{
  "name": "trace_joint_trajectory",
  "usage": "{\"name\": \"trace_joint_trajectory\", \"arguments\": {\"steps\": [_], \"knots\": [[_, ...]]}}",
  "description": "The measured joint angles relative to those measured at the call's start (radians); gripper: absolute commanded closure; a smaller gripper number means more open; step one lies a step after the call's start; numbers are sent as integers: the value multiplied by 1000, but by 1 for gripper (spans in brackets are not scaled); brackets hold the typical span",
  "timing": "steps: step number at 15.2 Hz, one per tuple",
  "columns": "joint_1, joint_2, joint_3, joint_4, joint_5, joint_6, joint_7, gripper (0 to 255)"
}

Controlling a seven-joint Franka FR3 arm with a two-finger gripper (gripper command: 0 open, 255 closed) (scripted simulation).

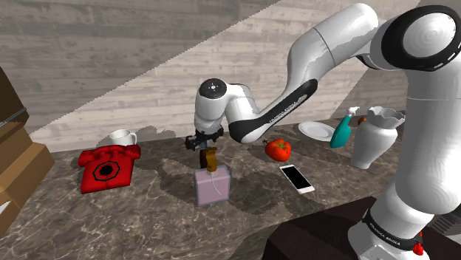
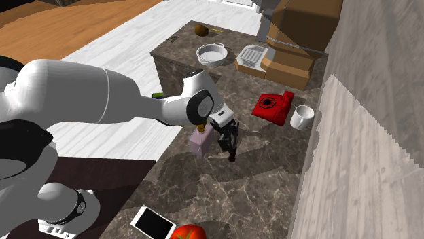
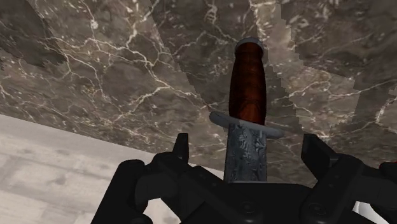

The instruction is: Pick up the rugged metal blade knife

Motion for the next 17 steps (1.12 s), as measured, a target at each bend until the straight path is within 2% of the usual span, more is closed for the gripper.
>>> {"name": "trace_joint_trajectory", "arguments": {"steps": [3,4,14,17], "knots": [[14,31,-16,2,-40,13,36,0],[16,35,-18,1,-46,15,42,255],[17,39,-20,4,-52,17,46,255],[9,19,-8,4,-23,5,21,255]]}}
